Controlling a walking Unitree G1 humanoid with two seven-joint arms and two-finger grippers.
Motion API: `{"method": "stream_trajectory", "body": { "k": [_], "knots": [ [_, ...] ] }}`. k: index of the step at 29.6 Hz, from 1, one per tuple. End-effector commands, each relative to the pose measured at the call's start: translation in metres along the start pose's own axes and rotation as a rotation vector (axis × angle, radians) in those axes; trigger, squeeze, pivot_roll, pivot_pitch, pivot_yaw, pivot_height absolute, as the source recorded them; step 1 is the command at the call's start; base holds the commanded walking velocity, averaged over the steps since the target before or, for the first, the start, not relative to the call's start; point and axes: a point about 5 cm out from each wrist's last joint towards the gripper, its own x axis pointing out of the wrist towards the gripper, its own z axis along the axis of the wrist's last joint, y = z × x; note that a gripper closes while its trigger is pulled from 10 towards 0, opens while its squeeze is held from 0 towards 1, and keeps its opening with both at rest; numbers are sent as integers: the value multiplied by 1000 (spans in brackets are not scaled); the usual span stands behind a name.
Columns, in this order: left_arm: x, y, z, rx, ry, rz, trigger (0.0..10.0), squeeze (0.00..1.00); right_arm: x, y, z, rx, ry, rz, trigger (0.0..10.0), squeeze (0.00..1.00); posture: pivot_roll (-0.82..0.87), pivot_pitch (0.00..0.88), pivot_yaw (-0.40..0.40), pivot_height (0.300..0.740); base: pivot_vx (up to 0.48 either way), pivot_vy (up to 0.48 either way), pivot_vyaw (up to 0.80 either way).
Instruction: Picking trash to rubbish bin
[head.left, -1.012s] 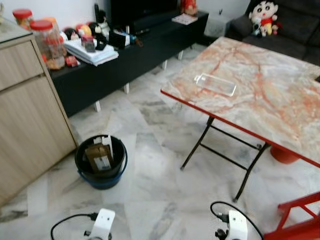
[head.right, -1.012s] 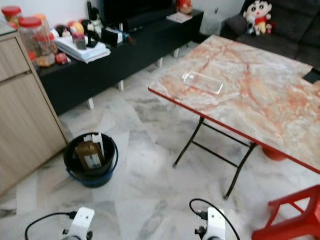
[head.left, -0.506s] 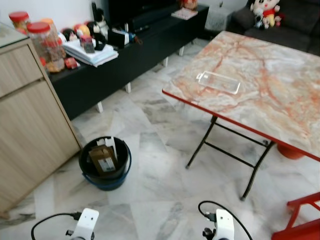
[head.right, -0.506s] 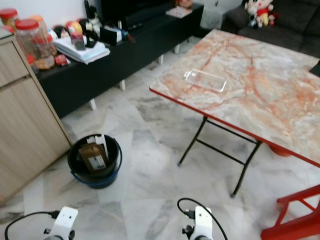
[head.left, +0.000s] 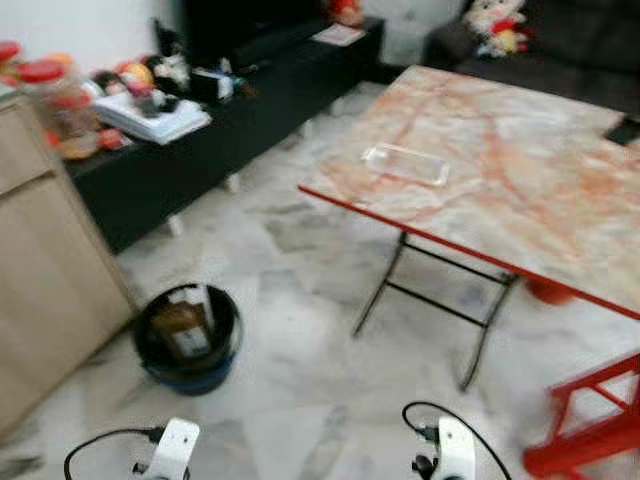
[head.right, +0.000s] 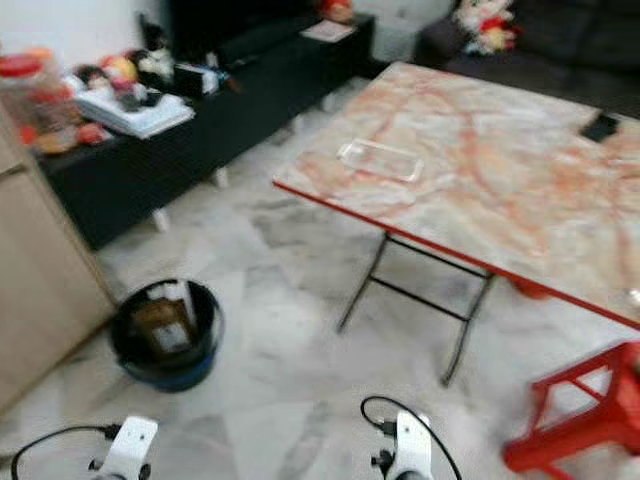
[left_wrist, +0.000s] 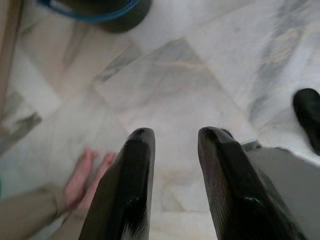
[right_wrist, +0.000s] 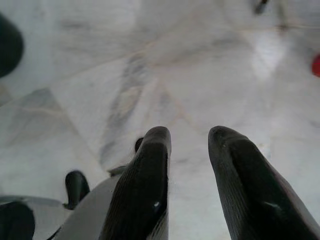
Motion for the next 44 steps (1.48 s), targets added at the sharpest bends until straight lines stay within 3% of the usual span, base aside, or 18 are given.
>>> {"method": "stream_trajectory", "body": {
  "k": [1, 13, 44],
  "knots": [
    [-1, -1, -5, -9, 10, 8, 10000, 0, 1, 0, 5, -14, -9, 0, 10000, 0, 94, 8, -59, 740, 0, 0, -781],
    [0, -7, 0, -28, 5, 6, 10000, 0, 1, -3, 11, -23, -18, -1, 10000, 0, 105, 0, -85, 740, 0, 0, -781],
    [0, -5, -1, -40, 17, 24, 10000, 0, 1, 0, 12, -5, -24, 0, 10000, 0, 111, 41, -79, 740, 0, -30, -781]
  ]
}}
